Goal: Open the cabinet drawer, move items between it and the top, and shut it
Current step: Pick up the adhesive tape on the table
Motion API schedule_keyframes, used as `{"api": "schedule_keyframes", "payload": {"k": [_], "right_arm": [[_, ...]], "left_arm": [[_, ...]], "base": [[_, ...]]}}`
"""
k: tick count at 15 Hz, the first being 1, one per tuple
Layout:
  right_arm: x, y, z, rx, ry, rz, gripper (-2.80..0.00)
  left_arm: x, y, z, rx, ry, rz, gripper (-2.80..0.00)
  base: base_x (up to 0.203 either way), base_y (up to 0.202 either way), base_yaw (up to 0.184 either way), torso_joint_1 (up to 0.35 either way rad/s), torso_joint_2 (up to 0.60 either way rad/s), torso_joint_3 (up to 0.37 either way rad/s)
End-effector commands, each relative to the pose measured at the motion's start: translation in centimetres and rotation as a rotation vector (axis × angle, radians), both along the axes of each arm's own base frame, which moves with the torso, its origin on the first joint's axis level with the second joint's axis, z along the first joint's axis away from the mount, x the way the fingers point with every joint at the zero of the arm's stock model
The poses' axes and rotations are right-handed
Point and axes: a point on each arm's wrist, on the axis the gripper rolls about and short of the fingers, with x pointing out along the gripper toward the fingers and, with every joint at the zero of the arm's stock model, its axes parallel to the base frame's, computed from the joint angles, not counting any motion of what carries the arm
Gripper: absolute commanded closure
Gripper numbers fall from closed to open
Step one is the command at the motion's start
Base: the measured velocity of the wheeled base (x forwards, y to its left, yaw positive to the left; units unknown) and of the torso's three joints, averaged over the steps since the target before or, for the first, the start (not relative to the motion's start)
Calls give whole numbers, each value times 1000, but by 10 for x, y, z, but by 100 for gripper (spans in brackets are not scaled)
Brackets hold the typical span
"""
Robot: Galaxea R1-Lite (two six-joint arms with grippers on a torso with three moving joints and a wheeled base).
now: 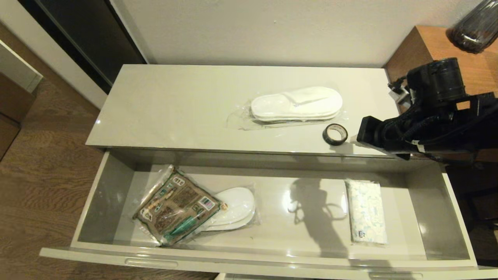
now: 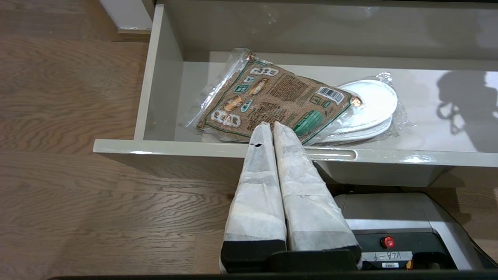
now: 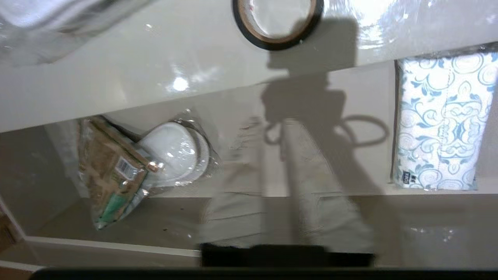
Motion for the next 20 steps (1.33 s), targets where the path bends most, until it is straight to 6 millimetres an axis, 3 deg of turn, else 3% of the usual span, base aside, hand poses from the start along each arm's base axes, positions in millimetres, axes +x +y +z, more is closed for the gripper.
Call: {"api": "schedule_keyframes", "payload": {"k": [1,12,16,20], "right_arm": [[8,0,-6,-14,14,-31,-280],[53,12,-29,-43,-100,-102,-280],[56,12,-20,-125,-160,-153,-280],[52,18,-31,-183,-153,-139,-280]], "left_arm": [[0,0,0,0,1,0,0],[0,0,0,0,1,-1,0],[0,0,0,0,1,0,0],[0,0,0,0,1,-1,0]], "base": [[0,0,0,0,0,0],[0,0,0,0,0,0],[0,0,0,0,0,0],[0,0,0,0,0,0]]}}
